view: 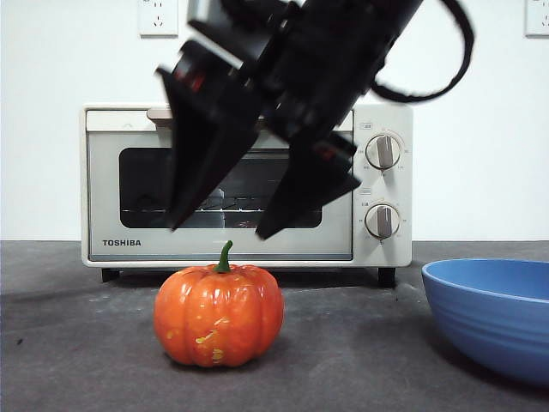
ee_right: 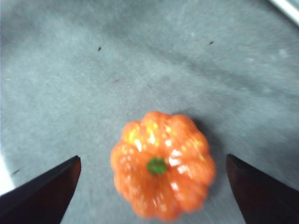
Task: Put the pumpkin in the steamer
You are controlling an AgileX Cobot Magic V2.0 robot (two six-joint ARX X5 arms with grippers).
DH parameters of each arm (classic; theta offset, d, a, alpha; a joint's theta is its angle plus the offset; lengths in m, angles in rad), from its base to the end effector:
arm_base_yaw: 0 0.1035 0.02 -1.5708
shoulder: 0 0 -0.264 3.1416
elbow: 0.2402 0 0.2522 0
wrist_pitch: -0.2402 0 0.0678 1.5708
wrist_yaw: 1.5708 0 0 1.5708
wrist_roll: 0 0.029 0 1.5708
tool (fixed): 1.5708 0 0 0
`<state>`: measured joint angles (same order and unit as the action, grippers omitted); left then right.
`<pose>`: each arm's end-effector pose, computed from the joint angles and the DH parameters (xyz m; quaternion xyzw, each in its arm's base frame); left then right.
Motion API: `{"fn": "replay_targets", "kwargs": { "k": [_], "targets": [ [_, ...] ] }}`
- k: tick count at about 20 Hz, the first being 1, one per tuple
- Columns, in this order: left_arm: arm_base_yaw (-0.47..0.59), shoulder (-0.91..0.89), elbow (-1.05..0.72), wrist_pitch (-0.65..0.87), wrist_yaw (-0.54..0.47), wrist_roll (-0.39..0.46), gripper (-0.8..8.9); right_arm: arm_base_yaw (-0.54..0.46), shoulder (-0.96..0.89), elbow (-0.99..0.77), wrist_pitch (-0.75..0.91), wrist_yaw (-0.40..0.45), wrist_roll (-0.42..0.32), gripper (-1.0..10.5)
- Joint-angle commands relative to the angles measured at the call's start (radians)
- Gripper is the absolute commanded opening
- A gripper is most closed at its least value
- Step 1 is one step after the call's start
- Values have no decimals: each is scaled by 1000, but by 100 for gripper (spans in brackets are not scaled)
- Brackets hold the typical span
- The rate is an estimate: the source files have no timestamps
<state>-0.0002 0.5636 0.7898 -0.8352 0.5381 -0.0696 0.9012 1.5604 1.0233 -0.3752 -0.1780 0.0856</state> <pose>0.0981 -0.0149 0.3049 -0.1116 0.2977 -0.2435 0.9163 0.1930 0.2520 0.2175 -0.1227 0.4314 0.4432 0.7762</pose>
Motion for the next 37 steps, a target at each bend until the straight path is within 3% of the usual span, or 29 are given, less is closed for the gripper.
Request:
{"fn": "replay_targets", "kwargs": {
  "k": [1, 3, 15, 21, 24, 31, 37],
  "targets": [
    [-1, 4, 18, 10, 6, 10, 17, 20, 48, 19, 34, 47, 12, 508],
    [-1, 4, 18, 10, 5, 10, 17, 23, 73, 19, 51, 66, 13, 551],
    [-1, 4, 18, 9, 5, 9, 17, 35, 166, 19, 76, 74, 13, 548],
    [-1, 4, 18, 9, 5, 9, 17, 40, 166, 19, 41, 74, 18, 415],
    [-1, 4, 18, 9, 5, 9, 17, 40, 156, 24, 37, 77, 21, 415],
    [-1, 4, 18, 12, 5, 10, 17, 31, -50, 59, -50, 161, 19, 415],
    [-1, 4, 18, 13, 5, 10, 17, -43, -323, 53, -295, 261, 19, 415]
  ]
}}
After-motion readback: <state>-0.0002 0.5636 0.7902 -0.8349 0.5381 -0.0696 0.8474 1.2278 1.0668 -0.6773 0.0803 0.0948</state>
